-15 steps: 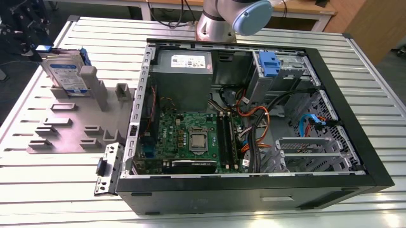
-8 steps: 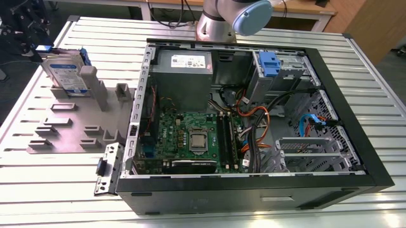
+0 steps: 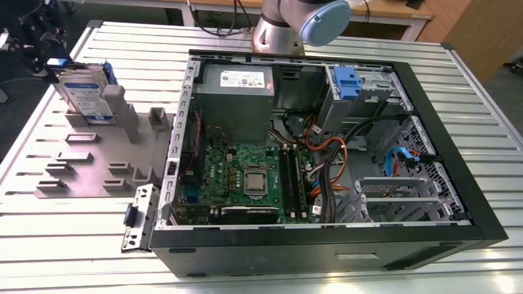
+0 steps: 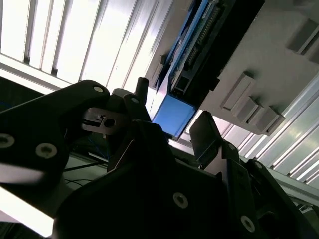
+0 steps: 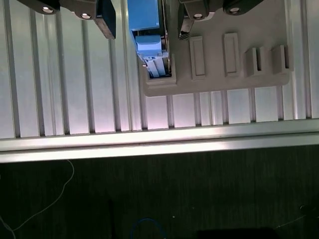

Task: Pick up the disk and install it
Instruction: 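Pick up the disk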

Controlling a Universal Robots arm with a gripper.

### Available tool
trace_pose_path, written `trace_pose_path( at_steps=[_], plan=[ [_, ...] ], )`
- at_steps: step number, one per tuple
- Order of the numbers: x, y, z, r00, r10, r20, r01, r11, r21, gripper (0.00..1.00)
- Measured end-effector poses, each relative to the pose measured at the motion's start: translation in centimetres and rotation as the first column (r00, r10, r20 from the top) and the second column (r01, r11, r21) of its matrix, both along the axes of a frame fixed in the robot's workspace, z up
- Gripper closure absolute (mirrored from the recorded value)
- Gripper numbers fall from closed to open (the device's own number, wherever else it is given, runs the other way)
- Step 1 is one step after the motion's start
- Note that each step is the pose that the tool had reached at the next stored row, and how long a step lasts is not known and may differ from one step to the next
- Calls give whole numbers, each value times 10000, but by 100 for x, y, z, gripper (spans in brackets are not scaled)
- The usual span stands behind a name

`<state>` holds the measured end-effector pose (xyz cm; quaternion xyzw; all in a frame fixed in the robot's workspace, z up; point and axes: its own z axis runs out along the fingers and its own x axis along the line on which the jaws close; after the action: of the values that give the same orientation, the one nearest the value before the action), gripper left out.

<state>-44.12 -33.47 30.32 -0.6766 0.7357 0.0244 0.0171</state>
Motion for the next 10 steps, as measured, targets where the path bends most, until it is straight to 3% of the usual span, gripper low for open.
trace_pose_path(
  at_steps=[4,8,10],
  plan=[
    [-2,0,-39,10000,2,-10,-2,10000,0,40],
    [-3,0,-56,9999,2,-122,-2,10000,-1,40],
    [-3,0,-79,9999,1,-139,-1,10000,0,40]
  ],
)
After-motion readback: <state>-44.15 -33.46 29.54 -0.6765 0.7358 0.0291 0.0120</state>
